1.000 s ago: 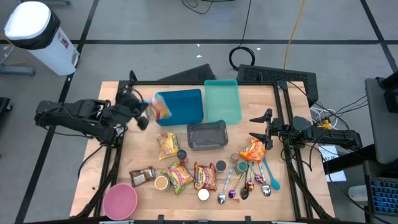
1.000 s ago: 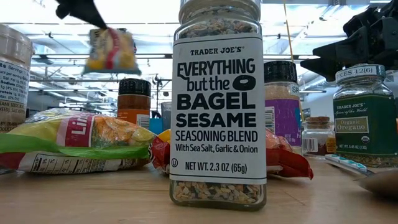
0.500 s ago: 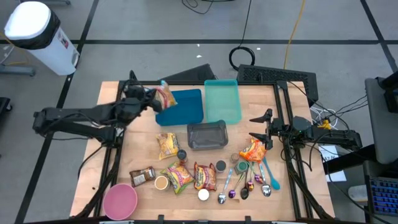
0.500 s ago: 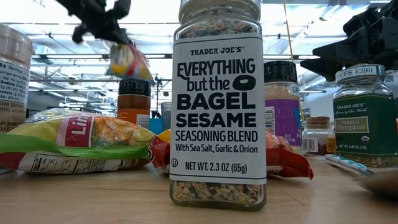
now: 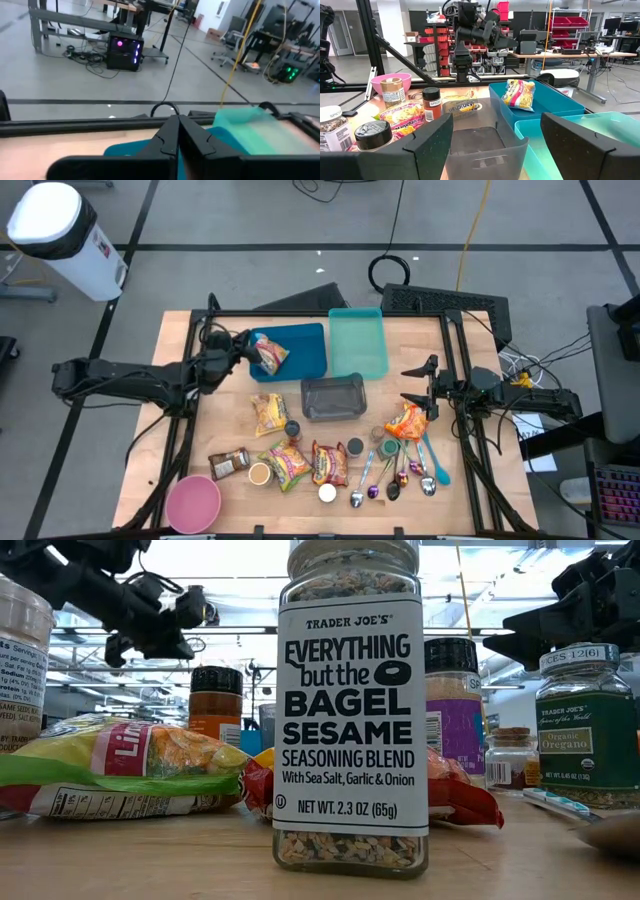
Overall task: Pick & Place Food Item
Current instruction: Put the yellow noodle pack into the blue bin
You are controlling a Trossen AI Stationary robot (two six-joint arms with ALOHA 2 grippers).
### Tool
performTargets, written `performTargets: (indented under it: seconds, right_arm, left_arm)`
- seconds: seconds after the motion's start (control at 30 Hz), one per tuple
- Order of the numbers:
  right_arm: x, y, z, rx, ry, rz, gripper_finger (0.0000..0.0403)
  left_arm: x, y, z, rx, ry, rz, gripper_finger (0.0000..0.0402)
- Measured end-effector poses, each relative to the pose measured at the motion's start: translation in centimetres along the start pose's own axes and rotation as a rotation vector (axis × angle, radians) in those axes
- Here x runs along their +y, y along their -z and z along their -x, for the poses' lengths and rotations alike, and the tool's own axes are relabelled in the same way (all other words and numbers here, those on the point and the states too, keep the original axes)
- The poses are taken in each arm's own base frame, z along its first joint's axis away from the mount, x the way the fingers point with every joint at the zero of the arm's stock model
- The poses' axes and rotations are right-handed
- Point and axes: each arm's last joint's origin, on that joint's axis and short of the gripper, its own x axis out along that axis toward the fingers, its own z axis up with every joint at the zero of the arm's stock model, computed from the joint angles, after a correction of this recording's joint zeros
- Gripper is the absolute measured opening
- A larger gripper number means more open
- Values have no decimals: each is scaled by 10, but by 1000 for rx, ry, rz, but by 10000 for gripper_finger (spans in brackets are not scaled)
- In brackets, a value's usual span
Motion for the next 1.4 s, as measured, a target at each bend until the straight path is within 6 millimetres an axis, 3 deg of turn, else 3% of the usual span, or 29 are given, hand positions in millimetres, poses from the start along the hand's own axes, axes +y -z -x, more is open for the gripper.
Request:
performTargets:
  seconds: [0.13, 0.27, 0.4, 0.5, 0.63, 0.8, 1.0, 1.4]
  right_arm:
    - [0, 0, 0, 0, 0, 0, 293]
    - [0, 0, 0, -1, 0, 0, 293]
    - [0, 0, 0, -2, 0, 0, 293]
    - [0, 0, 0, -2, 0, 0, 293]
    - [0, 0, 0, -2, 0, 0, 293]
    - [0, 0, 0, -2, 0, 0, 293]
    - [0, 0, 0, -2, 0, 0, 293]
    - [0, 0, 0, -2, 0, 0, 293]
  left_arm:
    - [-9, -9, 4, 22, 117, -67, 21]
    - [-25, -27, 13, 88, 358, -176, 66]
    - [-36, -34, 22, 317, 600, -276, 136]
    - [-36, -19, 26, 539, 678, -353, 185]
    - [-28, 4, 30, 773, 595, -338, 228]
    - [-16, 25, 36, 961, 418, -308, 242]
    - [-11, 37, 39, 1033, 261, -298, 244]
    - [-15, 64, 29, 1101, 164, -400, 244]
